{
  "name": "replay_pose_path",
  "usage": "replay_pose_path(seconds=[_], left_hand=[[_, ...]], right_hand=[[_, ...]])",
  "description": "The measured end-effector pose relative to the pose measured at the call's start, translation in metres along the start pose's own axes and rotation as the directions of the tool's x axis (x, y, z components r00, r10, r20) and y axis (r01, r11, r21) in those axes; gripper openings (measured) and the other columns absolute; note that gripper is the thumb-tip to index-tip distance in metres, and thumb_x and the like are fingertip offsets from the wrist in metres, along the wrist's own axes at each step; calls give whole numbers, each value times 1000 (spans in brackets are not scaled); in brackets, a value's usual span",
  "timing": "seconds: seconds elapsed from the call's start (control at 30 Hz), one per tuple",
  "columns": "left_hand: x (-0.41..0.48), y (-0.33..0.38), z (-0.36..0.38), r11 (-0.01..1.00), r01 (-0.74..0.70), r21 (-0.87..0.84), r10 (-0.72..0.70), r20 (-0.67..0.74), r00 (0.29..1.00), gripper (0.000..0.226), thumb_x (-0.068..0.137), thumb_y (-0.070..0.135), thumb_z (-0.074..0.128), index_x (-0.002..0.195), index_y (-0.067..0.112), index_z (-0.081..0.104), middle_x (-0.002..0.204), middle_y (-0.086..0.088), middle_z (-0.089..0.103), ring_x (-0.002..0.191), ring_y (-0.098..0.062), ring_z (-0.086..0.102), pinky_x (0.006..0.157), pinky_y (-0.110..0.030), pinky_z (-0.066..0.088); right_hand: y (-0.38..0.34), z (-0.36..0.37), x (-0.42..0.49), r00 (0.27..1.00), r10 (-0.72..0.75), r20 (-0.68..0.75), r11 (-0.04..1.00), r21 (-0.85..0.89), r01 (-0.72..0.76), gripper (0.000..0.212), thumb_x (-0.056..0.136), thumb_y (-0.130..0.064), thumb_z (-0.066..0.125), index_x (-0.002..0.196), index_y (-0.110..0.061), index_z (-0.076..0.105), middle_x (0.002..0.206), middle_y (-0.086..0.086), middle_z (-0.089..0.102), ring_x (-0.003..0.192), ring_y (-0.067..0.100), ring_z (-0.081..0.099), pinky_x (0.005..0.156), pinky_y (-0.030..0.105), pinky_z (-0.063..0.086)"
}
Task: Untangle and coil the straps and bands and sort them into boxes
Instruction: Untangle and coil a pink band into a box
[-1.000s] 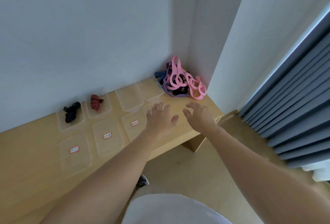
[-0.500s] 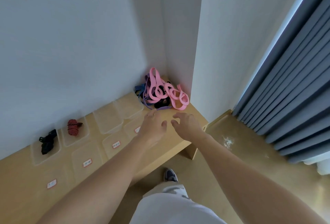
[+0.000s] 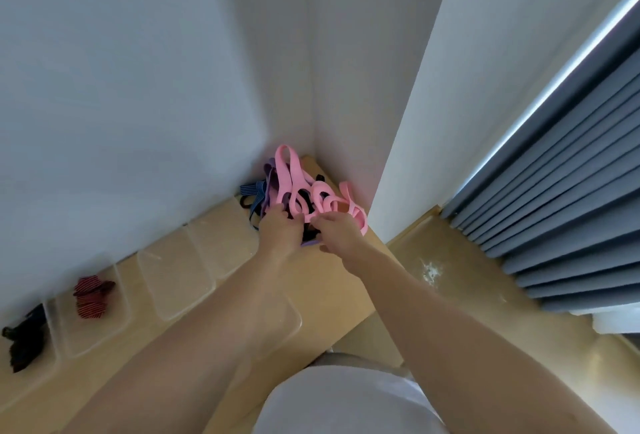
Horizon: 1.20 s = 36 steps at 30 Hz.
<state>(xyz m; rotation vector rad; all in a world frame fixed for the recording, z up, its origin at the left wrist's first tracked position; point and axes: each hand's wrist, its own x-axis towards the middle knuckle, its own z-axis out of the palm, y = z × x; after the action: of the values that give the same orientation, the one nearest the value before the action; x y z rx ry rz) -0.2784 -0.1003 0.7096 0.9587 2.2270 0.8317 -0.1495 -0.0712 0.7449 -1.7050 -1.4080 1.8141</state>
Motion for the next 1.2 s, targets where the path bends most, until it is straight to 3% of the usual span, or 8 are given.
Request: replay_pose_path(seconds=[0.23,0.37,0.47,0.6,0.77,0.93,1.1,1.2], left_hand=[[26,7,19,993,81,88,-63,-192,979,19,95,24,64,87,7,64,74,-2,61,72,-23,57,61,-32,38],[30,5,16,992,116,44,-111,-102,989,20,90,14,65,72,6,70,62,-5,65,64,-30,64,61,-41,54],[28,7,3,928,266,-261,-279,-10,960,13,89,1,63,81,0,73,68,-11,70,62,-24,68,58,-34,59],[13,11,-17,624,413,-664,-455,120,882,9,91,-8,61,97,-1,64,95,-23,69,77,-32,71,66,-39,64],[-15,17,-49,575,357,-736,-315,204,927,34,88,-9,67,119,3,66,104,-17,72,84,-26,71,82,-43,62],[-25,22,-72,641,232,-732,-140,186,973,53,88,-9,68,134,18,65,108,-20,66,101,-32,68,86,-41,60],[-28,49,-97,708,103,-699,-99,47,994,33,90,10,72,124,9,70,113,-22,72,98,-28,71,93,-45,57],[-23,66,-110,776,14,-631,-80,-76,994,20,98,14,65,115,10,75,106,-22,73,91,-26,70,93,-51,56]], right_hand=[[-2,-8,37,993,73,89,995,-75,-67,23,93,-24,60,100,-6,72,83,7,60,76,20,49,70,35,42],[-9,-10,51,976,163,144,984,-100,-149,12,86,-19,63,82,-8,63,65,2,46,66,21,40,66,35,34],[-14,-7,62,971,177,163,983,-83,-165,17,84,-18,68,90,-3,65,66,2,50,62,19,44,61,33,36],[-26,-2,68,962,147,229,989,-66,-136,14,89,-21,64,82,-11,58,70,4,54,67,20,51,62,33,42],[-43,10,69,944,-20,329,999,-25,29,15,88,-17,63,78,-11,72,88,15,72,84,35,67,82,44,61],[-68,5,65,862,-112,494,994,59,96,14,99,-17,61,106,-17,73,85,-1,74,73,11,68,72,26,58],[-95,1,55,767,-227,601,974,134,184,13,95,-12,65,101,-15,76,94,16,76,84,24,71,84,35,57],[-114,-8,45,729,-329,600,944,206,257,23,95,-8,64,112,-19,75,89,10,76,84,22,72,87,36,57]])
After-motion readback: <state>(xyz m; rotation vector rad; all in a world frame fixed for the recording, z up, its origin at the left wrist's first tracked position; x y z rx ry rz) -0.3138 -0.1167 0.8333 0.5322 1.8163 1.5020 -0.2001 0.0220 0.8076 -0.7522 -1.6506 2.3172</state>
